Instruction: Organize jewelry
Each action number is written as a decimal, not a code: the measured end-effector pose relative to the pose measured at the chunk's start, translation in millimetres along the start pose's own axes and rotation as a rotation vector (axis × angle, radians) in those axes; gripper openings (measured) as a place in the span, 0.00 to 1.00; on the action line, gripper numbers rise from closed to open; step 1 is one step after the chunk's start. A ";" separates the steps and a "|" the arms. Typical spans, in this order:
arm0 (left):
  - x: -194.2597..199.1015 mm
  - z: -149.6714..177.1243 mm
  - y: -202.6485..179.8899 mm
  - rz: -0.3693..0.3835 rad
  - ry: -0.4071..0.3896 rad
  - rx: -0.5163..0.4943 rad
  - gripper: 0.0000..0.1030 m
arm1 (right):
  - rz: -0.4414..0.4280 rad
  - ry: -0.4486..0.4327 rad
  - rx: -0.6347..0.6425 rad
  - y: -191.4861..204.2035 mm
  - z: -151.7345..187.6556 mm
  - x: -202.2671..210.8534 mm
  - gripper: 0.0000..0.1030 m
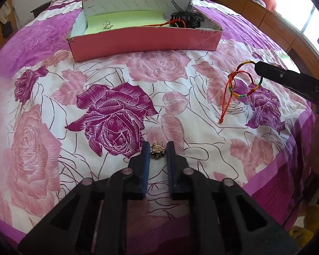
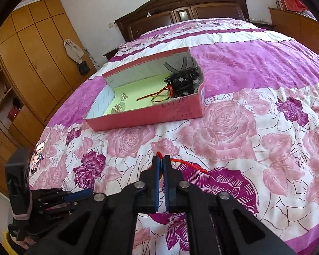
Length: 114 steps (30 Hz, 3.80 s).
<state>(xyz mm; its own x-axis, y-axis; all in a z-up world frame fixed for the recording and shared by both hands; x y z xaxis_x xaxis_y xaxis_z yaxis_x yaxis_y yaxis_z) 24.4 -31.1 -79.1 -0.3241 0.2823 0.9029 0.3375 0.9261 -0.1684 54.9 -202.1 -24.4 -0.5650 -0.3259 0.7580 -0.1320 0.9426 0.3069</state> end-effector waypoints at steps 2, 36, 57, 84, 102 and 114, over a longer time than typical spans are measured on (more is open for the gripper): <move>3.7 -1.8 0.3 0.008 -0.014 0.001 0.06 | -0.002 -0.010 0.003 1.0 -1.3 2.3 0.05; 87.8 -160.9 28.8 -0.159 -0.561 0.027 0.07 | 0.016 -0.368 0.110 53.2 -113.0 32.8 0.05; -14.4 -188.6 71.8 -0.177 -0.422 0.137 0.07 | 0.111 -0.287 0.049 5.8 -139.2 -70.2 0.05; 9.1 -169.4 60.1 -0.172 -0.388 0.139 0.40 | 0.057 -0.220 -0.005 6.3 -124.8 -55.6 0.46; 41.9 -114.9 48.0 -0.219 -0.475 0.144 0.55 | 0.107 -0.321 0.067 20.3 -63.6 -2.7 0.76; 27.2 -94.6 44.3 -0.266 -0.495 0.163 0.58 | 0.155 -0.368 0.077 12.5 -39.5 -9.8 0.94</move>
<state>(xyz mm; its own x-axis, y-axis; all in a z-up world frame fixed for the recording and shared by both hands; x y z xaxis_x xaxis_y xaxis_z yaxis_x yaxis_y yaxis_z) 114.2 -6.1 -24.6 -0.7667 0.0812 0.6368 0.0598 0.9967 -0.0551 90.9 -190.1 -5.3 -0.8347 -0.1449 0.5312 -0.0750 0.9857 0.1510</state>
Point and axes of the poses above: each gripper's, at about its wrist camera, not at the fingertips, and x roughly against the way its jaws point, y to its left, z to its underside, the point moved 7 cm from there along -x, roughly the way its jaws point, and after that the axes turned 6 degrees about y, right-handed, at the moved point
